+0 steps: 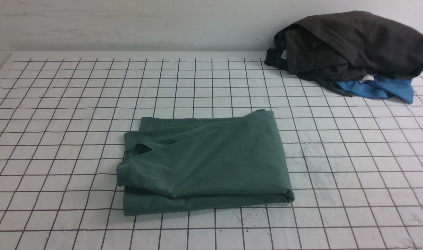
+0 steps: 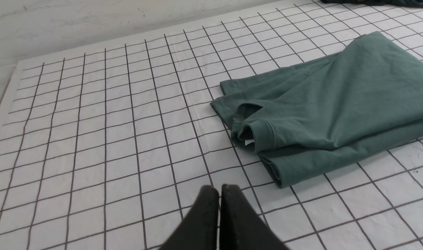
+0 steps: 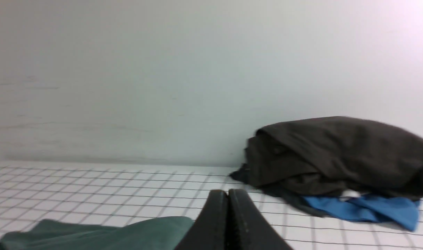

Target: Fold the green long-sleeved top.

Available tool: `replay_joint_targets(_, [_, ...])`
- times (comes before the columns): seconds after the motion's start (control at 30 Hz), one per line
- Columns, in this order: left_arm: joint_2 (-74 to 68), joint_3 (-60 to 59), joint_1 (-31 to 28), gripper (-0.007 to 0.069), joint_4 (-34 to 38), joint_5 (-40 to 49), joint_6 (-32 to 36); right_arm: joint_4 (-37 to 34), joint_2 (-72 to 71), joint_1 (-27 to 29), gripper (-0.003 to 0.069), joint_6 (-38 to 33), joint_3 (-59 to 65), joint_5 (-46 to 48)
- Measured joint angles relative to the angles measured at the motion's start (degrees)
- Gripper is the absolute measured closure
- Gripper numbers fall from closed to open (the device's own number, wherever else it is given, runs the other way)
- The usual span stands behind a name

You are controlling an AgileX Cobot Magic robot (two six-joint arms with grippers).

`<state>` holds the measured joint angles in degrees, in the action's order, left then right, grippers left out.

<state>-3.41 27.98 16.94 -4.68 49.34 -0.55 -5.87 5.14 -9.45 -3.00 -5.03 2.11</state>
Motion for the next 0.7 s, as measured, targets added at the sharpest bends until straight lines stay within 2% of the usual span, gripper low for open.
replay_joint_targets(0.13, [0.0,0.0,0.0,0.0631,0.0,0.0,0.0,0.7,-5.4,7.5,0.0673,2.2,4.8,3.6])
replay_joint_targets(0.23, [0.0,0.0,0.0,0.0631,0.0,0.0,0.0,1.0,-5.7,10.4,0.0673,3.6,6.6,6.8])
replay_joint_targets(0.5, [0.0,0.0,0.0,0.0631,0.0,0.0,0.0,3.5,-5.7,10.9,0.0673,4.4,6.6,17.4])
replay_joint_targets(0.7, [0.0,0.0,0.0,0.0631,0.0,0.0,0.0,3.6,-5.7,10.9,0.0673,4.3,6.4,18.7])
